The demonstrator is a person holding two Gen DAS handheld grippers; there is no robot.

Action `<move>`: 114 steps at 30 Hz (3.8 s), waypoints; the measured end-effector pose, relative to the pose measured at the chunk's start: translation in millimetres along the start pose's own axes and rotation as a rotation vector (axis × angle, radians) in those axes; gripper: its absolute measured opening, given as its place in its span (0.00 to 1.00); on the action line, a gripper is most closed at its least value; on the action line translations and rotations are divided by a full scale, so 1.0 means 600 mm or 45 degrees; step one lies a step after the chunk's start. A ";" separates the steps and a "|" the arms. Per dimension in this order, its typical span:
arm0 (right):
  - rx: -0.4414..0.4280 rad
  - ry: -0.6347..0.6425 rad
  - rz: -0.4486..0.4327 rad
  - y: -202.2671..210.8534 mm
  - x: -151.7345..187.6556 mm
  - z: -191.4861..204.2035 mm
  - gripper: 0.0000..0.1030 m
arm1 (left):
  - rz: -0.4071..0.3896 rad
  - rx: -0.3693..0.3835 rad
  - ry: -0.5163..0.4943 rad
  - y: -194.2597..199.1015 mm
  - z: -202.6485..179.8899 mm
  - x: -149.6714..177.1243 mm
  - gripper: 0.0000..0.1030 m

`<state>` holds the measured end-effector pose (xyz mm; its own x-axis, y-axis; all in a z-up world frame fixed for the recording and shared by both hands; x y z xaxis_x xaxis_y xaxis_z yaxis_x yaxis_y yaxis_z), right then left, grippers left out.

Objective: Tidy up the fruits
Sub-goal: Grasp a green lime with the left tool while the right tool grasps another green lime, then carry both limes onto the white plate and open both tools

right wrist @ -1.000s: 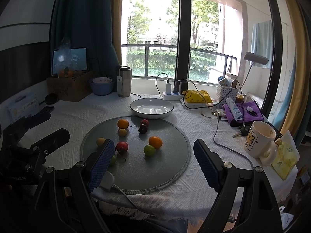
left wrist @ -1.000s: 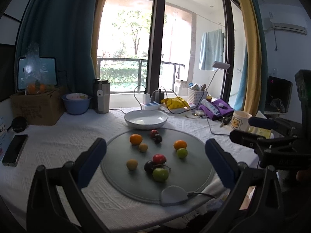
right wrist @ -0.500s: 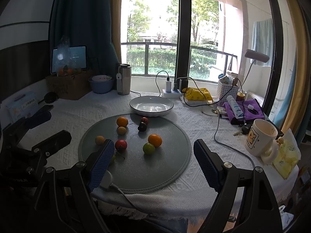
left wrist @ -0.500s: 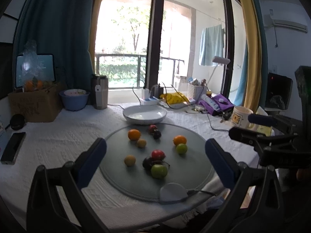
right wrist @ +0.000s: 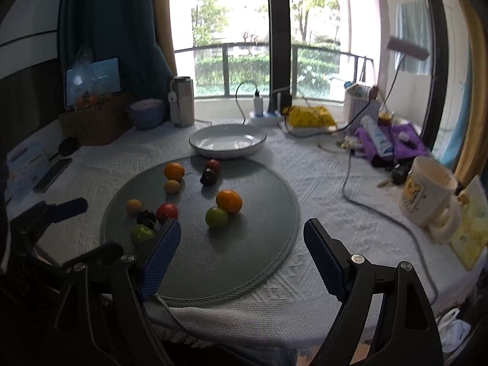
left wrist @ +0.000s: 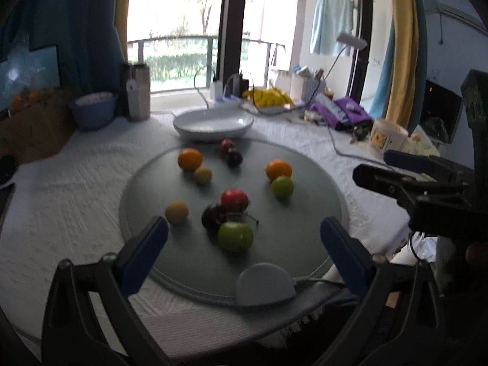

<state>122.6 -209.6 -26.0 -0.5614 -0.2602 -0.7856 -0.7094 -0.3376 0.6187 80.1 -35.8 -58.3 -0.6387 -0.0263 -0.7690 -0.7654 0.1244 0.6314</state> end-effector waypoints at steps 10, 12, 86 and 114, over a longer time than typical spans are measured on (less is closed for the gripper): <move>-0.161 -0.034 0.162 -0.086 -0.005 0.006 0.72 | 0.220 0.010 0.010 -0.079 0.007 0.005 0.62; -0.172 -0.026 0.187 -0.104 -0.008 0.007 0.71 | 0.239 0.014 0.003 -0.085 0.009 0.003 0.60; -0.262 0.164 0.094 -0.329 -0.255 -0.014 0.29 | 0.139 0.042 0.012 -0.273 0.170 -0.291 0.32; -0.283 0.117 0.339 -0.519 -0.307 -0.002 0.29 | 0.306 0.030 0.073 -0.422 0.224 -0.335 0.33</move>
<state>447.1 -57.6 -74.1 -0.6664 -0.4422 -0.6004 -0.4274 -0.4333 0.7935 413.1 71.5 -76.8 -0.8061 -0.0495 -0.5896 -0.5893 0.1567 0.7925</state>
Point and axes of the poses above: each gripper's, at about its wrist camera, not at the fingertips, and y roughly against the way its jaws point, z to its left, x to its underside, the point moved 1 cm from there along -y, roughly the way its jaws point, and after that the axes turned 5 degrees about z, right-handed, at the moved point
